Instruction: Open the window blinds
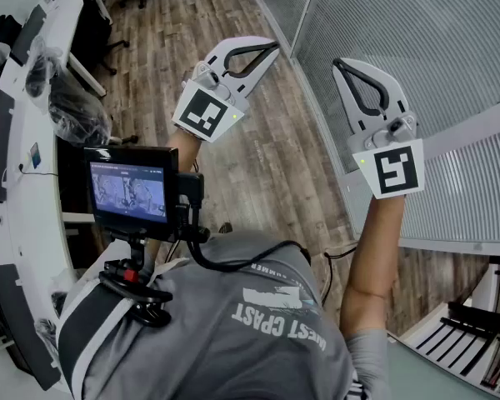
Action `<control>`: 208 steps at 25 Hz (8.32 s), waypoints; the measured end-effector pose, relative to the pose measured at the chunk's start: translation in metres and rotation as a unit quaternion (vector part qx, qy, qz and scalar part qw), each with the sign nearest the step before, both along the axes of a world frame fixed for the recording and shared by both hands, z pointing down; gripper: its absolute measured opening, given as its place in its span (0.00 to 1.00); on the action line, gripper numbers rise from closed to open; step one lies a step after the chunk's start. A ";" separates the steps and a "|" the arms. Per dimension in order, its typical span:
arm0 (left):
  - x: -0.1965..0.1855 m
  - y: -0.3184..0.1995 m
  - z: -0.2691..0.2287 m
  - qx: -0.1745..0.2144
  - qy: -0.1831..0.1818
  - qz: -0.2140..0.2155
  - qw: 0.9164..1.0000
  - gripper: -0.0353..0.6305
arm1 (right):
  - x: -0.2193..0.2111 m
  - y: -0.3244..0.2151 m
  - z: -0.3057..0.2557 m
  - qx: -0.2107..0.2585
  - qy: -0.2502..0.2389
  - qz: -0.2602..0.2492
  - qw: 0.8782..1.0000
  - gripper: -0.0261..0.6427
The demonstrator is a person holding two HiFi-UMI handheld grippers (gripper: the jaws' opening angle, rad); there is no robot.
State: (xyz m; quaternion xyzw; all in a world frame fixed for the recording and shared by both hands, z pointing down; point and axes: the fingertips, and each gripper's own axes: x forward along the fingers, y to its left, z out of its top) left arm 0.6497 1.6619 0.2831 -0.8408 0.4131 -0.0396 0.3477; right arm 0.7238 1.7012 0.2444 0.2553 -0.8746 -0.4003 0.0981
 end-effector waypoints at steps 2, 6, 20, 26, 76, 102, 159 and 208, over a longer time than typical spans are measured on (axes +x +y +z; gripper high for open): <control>-0.004 0.000 0.004 -0.001 -0.001 -0.001 1.000 0.06 | -0.004 -0.001 0.002 0.000 -0.002 -0.002 1.000 0.05; -0.023 -0.004 0.007 -0.003 -0.001 -0.001 1.000 0.06 | -0.024 -0.006 0.006 -0.004 0.003 0.000 1.000 0.05; -0.090 -0.022 0.020 -0.011 0.006 0.002 1.000 0.06 | -0.088 -0.020 0.017 -0.009 -0.018 -0.002 1.000 0.05; -0.111 -0.032 0.026 -0.013 0.004 -0.012 1.000 0.06 | -0.104 -0.029 0.020 -0.011 -0.015 -0.002 1.000 0.05; -0.380 -0.645 0.032 -0.052 0.077 -0.066 0.994 0.07 | -0.326 -0.677 0.064 -0.051 -0.039 -0.037 0.997 0.05; -0.588 -0.937 0.098 -0.126 0.093 -0.179 0.971 0.07 | -0.503 -1.030 0.100 -0.088 -0.040 -0.102 0.990 0.05; -0.783 -1.848 0.132 -0.173 0.043 -0.009 0.984 0.07 | -0.723 -1.852 0.144 -0.134 -0.038 0.023 0.990 0.05; -0.677 -2.224 0.150 -0.100 -0.188 0.079 0.974 0.25 | -0.728 -2.084 0.160 -0.203 -0.025 0.182 0.962 0.05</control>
